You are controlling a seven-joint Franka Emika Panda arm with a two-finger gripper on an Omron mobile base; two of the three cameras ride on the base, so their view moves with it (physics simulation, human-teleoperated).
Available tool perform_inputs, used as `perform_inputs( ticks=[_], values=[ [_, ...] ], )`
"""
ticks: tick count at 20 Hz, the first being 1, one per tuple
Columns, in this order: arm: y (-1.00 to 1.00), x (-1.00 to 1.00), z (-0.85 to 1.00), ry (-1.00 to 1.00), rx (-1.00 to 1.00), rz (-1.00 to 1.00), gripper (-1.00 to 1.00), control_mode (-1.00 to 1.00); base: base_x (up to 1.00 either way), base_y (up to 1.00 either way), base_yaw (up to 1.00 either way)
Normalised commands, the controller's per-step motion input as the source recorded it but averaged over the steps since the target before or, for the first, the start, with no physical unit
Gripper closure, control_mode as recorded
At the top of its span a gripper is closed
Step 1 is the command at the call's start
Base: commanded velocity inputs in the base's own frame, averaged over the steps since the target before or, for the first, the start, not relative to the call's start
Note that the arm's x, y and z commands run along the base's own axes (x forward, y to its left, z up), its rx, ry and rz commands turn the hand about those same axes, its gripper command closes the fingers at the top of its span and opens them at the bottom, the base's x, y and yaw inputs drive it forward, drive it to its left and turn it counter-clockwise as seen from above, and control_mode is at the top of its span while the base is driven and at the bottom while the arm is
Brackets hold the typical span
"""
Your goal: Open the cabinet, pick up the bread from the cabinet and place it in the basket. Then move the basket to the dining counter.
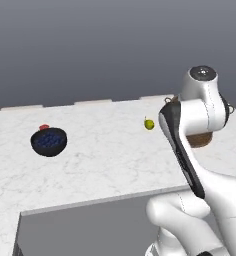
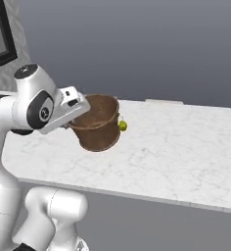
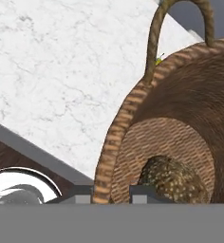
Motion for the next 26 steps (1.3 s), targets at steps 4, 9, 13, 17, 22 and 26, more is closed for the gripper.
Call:
perform_inputs(
  ticks=[4, 9, 13, 17, 22, 26],
  values=[
    [0.0, 1.0, -0.95, 0.13, -0.01, 0.0, 1.0, -1.0, 0.0, 0.0, 0.0],
    [0.0, 1.0, -0.94, 0.04, 0.0, 0.0, 1.0, -1.0, 0.0, 0.0, 0.0],
    [0.0, 0.89, -0.76, 0.07, 0.0, 0.0, 1.0, -1.0, 0.0, 0.0, 0.0],
    [0.0, 0.64, -0.69, 0.1, 0.0, 0.0, -1.0, -1.0, 0.0, 0.0, 0.0],
    [-0.03, 0.11, -0.02, 0.01, 0.04, 0.0, -1.0, -1.0, 0.0, 0.0, 0.0],
    [0.01, -0.1, 0.89, -0.03, 0.02, 0.0, -1.0, -1.0, 0.0, 0.0, 0.0]
  ],
)
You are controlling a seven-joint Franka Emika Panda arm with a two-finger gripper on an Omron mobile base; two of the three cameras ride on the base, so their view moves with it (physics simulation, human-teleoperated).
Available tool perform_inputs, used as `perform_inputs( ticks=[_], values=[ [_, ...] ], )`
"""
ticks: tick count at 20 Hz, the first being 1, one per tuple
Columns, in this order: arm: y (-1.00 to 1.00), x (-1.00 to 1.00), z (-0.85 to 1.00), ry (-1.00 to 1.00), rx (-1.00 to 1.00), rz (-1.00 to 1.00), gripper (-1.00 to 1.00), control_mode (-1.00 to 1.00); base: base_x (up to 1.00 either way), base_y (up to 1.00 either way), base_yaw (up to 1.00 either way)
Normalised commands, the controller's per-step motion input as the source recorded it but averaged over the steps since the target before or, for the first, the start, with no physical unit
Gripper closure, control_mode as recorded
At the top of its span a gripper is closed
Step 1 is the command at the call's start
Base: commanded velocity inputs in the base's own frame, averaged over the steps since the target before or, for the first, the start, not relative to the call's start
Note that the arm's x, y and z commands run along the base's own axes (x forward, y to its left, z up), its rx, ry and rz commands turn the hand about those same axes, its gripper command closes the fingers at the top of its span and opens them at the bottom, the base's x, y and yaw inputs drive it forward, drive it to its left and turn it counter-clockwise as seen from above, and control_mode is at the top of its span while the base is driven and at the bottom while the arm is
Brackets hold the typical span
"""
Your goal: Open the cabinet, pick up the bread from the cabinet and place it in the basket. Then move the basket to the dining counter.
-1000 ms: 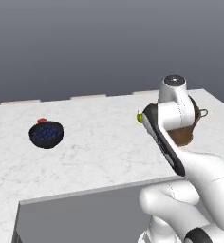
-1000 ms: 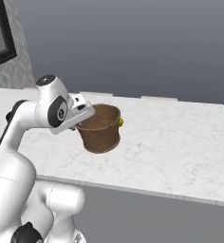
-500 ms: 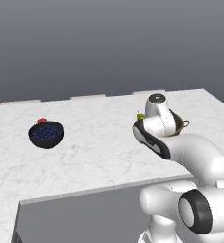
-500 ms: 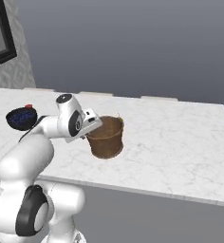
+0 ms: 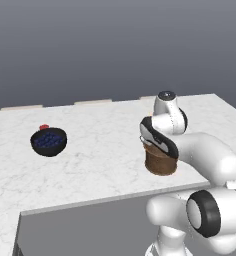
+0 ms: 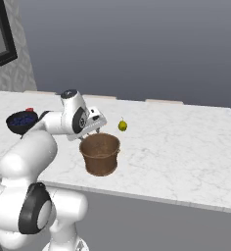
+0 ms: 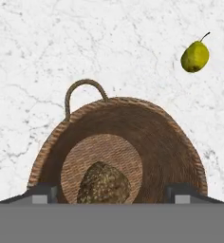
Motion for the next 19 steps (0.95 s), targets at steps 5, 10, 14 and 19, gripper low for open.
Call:
perform_inputs(
  ticks=[5, 10, 14, 19],
  values=[
    [0.24, -0.14, 0.93, -0.01, 0.0, 0.0, -1.0, -1.0, 0.0, 0.0, 0.0],
    [0.55, -0.38, 0.97, -0.08, 0.0, 0.0, -1.0, -1.0, 0.0, 0.0, 0.0],
    [0.58, -0.72, 0.42, -0.28, -0.03, 0.01, -1.0, -1.0, 0.0, 0.0, 0.0],
    [0.66, -0.71, 0.0, -0.29, -0.08, 0.05, -1.0, -1.0, 0.0, 0.0, 0.0]
  ],
)
